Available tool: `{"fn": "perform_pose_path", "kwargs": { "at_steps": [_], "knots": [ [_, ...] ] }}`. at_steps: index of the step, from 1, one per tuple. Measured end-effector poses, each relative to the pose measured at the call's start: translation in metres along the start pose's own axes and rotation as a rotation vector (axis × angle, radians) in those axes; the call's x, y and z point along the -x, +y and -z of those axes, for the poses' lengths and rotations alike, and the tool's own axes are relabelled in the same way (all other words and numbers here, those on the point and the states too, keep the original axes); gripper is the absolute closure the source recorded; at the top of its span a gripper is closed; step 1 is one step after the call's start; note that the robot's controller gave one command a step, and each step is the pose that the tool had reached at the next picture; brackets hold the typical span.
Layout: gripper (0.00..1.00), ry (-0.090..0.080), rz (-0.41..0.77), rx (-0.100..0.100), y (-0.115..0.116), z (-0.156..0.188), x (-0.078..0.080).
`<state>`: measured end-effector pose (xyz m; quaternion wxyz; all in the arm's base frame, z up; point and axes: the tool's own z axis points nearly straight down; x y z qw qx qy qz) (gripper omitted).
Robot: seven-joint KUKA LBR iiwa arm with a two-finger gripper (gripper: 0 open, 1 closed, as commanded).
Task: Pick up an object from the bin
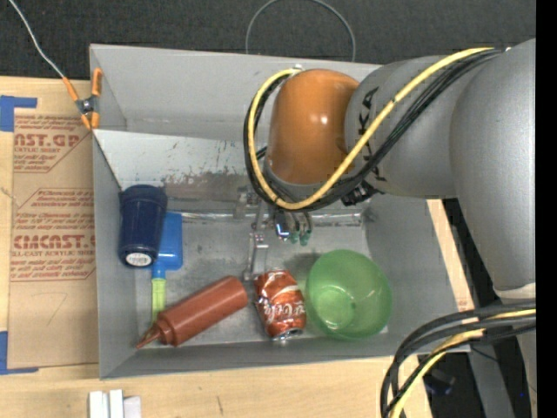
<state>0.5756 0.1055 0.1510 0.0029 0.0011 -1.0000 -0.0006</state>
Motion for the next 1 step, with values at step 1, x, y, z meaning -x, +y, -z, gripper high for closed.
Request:
{"fn": "perform_pose_path", "kwargs": {
  "at_steps": [1],
  "knots": [
    [0.0,-0.007,-0.002,0.001,-0.0007,0.005,0.0016]
  ]
}}
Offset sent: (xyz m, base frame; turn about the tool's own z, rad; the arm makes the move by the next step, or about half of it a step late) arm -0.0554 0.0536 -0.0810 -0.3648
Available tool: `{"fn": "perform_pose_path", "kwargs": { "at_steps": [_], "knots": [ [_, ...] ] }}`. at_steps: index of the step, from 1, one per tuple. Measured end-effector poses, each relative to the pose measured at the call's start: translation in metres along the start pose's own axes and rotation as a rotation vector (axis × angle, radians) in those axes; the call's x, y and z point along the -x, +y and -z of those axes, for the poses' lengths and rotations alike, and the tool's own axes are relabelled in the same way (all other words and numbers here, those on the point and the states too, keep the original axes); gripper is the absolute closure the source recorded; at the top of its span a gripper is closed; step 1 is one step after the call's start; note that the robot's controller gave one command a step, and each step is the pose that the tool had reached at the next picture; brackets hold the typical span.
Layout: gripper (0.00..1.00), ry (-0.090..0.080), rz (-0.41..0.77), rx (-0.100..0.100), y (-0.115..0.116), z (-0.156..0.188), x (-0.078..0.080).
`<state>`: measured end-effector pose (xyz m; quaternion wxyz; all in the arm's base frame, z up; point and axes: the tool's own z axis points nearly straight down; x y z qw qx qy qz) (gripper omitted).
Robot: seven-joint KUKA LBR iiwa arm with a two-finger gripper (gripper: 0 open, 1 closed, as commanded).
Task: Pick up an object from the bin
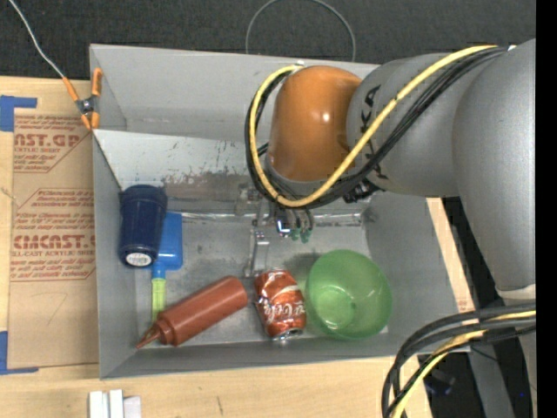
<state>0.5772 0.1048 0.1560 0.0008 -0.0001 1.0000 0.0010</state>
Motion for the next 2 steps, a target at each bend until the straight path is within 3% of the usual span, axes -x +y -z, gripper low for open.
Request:
{"fn": "perform_pose_path", "kwargs": {
  "at_steps": [1,2],
  "knots": [
    [0.0,0.009,0.36,-0.006,0.051,-0.081,-0.054],
    [0.0,-0.001,0.257,0.002,0.062,-0.047,-0.071]
  ]
}}
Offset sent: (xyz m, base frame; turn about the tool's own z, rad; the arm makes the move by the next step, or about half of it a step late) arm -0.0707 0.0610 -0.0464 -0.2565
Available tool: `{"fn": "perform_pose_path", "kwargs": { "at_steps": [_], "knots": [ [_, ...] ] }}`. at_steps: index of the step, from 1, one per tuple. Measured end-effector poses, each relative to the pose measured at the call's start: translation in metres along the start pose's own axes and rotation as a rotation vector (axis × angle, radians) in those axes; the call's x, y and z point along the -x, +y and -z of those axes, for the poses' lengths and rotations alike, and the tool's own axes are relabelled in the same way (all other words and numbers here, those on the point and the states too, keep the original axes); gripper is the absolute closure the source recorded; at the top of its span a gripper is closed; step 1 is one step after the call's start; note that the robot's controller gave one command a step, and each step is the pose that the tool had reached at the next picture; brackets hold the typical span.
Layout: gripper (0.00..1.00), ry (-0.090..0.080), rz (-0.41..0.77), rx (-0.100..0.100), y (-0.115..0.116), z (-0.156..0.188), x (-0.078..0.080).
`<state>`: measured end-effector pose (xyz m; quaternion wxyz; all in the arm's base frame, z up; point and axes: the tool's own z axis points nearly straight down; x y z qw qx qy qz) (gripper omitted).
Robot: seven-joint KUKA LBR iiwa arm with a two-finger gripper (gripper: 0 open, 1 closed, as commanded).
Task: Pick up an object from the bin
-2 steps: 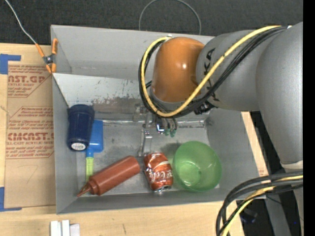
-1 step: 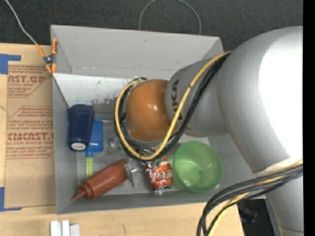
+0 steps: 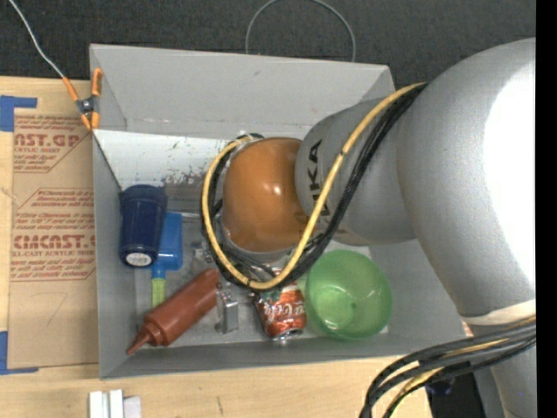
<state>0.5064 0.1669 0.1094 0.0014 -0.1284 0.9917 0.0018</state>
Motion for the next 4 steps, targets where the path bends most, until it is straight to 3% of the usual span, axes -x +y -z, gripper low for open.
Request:
{"fn": "perform_pose_path", "kwargs": {
  "at_steps": [1,2,3,4],
  "knots": [
    [0.0,0.009,0.058,-0.005,0.008,-0.009,-0.006],
    [0.0,0.0,0.0,0.002,0.013,-0.04,-0.002],
    [1.0,0.011,0.2,-0.007,0.036,-0.04,-0.001],
    [1.0,0.011,0.2,-0.007,0.036,-0.04,-0.001]
  ]
}}
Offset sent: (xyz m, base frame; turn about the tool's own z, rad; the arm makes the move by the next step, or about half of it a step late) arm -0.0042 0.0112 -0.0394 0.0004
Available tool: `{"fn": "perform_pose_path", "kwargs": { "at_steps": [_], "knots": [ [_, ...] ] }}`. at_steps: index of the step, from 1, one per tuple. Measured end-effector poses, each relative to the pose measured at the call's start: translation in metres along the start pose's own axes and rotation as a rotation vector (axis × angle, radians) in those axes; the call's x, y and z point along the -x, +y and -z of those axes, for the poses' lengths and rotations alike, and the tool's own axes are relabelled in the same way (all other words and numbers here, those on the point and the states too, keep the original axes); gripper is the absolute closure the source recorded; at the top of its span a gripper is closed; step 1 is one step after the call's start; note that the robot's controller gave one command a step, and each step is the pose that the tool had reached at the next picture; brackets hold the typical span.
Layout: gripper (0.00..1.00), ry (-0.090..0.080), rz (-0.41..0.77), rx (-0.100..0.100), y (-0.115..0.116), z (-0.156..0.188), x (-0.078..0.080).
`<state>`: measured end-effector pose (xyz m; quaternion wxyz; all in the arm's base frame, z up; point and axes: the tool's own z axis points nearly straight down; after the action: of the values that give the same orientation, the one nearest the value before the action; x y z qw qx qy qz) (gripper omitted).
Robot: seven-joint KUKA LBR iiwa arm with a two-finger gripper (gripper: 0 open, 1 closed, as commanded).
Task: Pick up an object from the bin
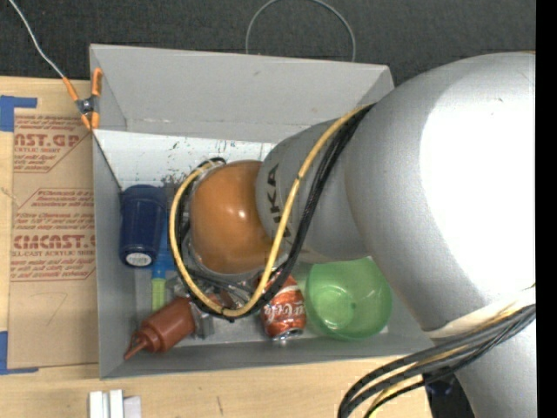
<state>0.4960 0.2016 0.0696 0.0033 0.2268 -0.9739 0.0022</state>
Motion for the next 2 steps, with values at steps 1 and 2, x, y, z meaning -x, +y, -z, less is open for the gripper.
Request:
{"fn": "perform_pose_path", "kwargs": {
  "at_steps": [1,2],
  "knots": [
    [1.0,0.004,-0.001,0.0,0.0,0.003,-0.001],
    [1.0,0.009,0.0,0.002,0.001,0.032,-0.003]
  ]
}}
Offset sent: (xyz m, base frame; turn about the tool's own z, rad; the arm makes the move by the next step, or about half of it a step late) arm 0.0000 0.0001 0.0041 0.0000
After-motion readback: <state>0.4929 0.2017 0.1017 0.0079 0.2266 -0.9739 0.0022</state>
